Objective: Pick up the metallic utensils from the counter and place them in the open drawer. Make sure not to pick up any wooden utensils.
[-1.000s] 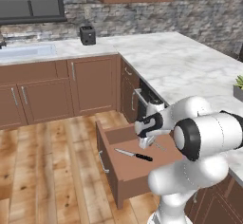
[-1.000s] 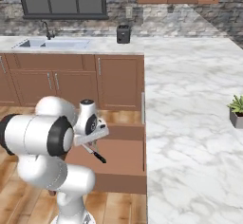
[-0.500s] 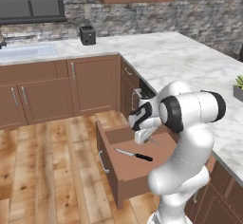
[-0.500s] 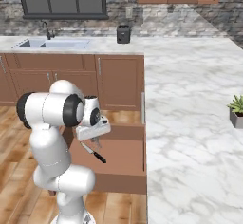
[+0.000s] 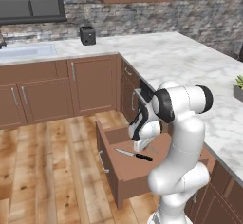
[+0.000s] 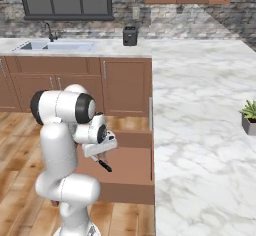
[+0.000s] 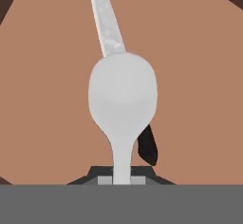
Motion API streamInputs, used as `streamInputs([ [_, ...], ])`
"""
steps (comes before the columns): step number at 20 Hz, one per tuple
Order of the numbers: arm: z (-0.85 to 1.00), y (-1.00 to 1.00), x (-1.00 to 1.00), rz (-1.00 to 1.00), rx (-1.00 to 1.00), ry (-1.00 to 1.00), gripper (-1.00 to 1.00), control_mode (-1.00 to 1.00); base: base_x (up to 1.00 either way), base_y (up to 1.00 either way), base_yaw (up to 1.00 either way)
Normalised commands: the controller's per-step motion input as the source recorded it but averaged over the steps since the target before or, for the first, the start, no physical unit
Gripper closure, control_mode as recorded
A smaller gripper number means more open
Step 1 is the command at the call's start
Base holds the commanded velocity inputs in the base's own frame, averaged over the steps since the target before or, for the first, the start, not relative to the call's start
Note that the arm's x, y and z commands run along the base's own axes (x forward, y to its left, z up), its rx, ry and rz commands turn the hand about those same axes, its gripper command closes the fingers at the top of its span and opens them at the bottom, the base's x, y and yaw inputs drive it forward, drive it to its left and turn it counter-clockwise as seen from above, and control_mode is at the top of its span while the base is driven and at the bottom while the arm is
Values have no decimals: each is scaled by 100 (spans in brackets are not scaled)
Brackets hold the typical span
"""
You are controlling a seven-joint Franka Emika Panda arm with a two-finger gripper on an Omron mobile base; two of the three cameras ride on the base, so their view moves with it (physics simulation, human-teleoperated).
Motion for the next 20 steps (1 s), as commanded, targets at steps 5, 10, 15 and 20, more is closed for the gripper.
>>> streamInputs([
  [5,-50,0,0,0,0,-11,100,-100,0,0,0],
  [10,-22,-1,0,0,0,-6,100,-100,0,0,0],
  [15,0,-10,1,0,7,-4,100,-100,0,0,0],
  [20,0,-8,1,0,5,-2,100,-100,0,0,0],
])
